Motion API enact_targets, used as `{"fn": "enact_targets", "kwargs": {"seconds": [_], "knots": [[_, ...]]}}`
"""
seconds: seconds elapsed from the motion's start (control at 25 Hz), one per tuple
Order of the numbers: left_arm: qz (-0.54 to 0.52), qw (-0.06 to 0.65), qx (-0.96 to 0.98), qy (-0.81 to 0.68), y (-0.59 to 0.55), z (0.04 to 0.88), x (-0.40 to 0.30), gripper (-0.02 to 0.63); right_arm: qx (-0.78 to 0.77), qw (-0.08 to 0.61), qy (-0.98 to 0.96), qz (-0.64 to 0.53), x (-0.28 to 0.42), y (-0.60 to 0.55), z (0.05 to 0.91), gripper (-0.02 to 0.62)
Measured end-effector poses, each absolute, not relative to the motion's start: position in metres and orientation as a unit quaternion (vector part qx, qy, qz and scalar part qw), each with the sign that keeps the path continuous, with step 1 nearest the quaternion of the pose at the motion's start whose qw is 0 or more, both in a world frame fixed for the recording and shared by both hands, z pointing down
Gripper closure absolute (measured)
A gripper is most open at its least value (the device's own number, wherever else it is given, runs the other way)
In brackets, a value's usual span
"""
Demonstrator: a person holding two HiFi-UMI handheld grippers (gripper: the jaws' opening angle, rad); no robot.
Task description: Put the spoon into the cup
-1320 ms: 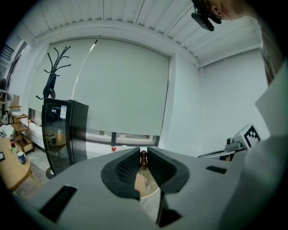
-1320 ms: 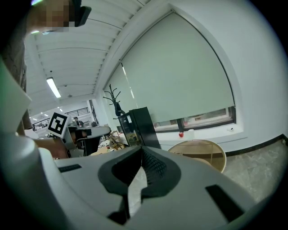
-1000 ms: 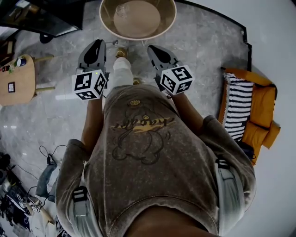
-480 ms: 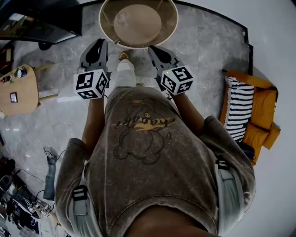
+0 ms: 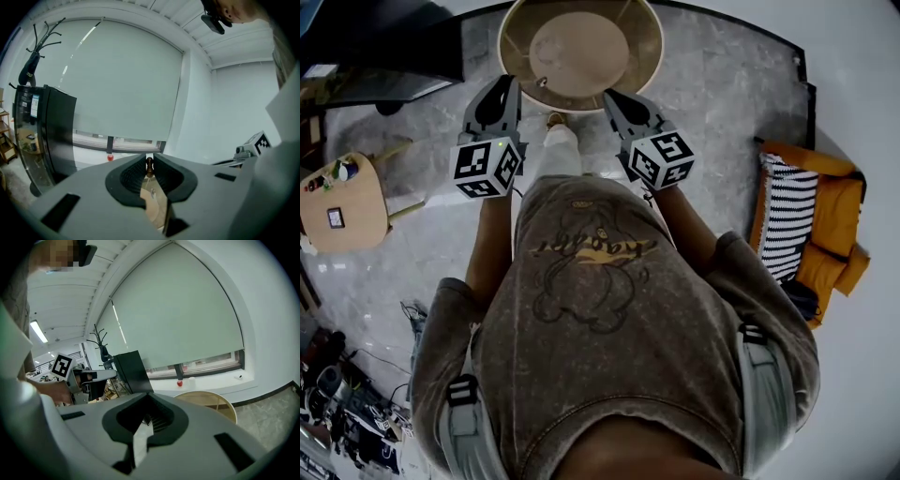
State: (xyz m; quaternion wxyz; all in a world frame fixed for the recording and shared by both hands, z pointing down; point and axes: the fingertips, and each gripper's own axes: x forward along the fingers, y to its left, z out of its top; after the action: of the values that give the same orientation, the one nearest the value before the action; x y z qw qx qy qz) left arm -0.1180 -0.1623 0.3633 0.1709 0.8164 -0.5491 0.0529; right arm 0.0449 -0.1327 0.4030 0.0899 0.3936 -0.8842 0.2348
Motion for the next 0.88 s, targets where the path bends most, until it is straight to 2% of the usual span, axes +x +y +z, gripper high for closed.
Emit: {"fn": "enact_targets", "kwargs": {"seconds": [0.88], "knots": [[0.077,0.185,0.854,-0.480,-0.293,0.378,-0.140,0.546,0.461,0.085,-0.848,0.245,0.018,-0.247,0.401,0.575]]}}
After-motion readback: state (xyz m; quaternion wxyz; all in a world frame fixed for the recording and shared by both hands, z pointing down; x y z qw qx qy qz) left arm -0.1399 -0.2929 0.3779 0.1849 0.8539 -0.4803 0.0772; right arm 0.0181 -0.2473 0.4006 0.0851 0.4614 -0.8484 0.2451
